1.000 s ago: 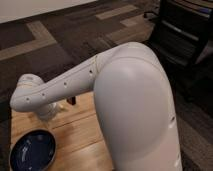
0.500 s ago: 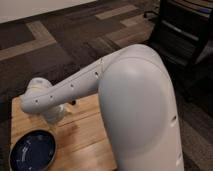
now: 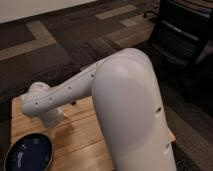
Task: Push the ceramic bowl across the table
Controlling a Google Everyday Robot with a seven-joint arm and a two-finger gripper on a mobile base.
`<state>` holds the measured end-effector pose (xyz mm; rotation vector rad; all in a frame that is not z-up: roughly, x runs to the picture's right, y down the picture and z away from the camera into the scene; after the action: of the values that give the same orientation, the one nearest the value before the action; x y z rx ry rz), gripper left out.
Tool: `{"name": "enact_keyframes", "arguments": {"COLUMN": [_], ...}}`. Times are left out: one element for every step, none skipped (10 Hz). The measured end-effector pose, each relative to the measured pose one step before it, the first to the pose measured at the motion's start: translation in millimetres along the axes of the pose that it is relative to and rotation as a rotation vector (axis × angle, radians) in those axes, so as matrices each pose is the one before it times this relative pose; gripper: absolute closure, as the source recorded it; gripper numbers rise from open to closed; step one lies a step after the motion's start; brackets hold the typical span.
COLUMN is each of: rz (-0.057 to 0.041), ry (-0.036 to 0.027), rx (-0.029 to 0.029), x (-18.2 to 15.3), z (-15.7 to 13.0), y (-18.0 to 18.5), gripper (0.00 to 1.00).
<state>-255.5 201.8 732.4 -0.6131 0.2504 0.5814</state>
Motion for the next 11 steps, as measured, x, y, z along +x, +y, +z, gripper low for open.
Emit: {"name": "enact_keyframes", "arguments": {"rz": [-0.05733, -0.07979, -0.11173, -0.08872, -0.0781, -0.03925, -0.0187, 0.00289, 0.00992, 0.02246, 0.01876], "ry": [-0.02353, -0.03429, -0.04403, -0.02982, -0.02465, -0.00821, 0.0044, 0.00746, 0.00679, 0.00338, -0.00099], "rx": [-0.00487, 0.00745, 0.00712, 0.00193, 0.00129, -0.00223, 0.00396, -0.00419, -0.00385, 0.00458, 0.00307], "x": [-21.62, -28.78, -38.03, -27.72, -24.2, -12.25, -3.56, 1.74, 4.22, 5.76, 4.29], "z": [-6.01, -9.32, -13.57, -10.16, -8.76, -3.83, -2.14, -0.52, 0.4, -1.41, -2.44], "y": [9.88, 9.6, 15.59, 10.85, 8.31, 4.48, -4.53, -1.59, -2.03, -4.05, -2.18], "gripper": [0.35, 0.35, 0.35, 0.35, 0.35, 0.35, 0.35, 0.35, 0.35, 0.35, 0.35]}}
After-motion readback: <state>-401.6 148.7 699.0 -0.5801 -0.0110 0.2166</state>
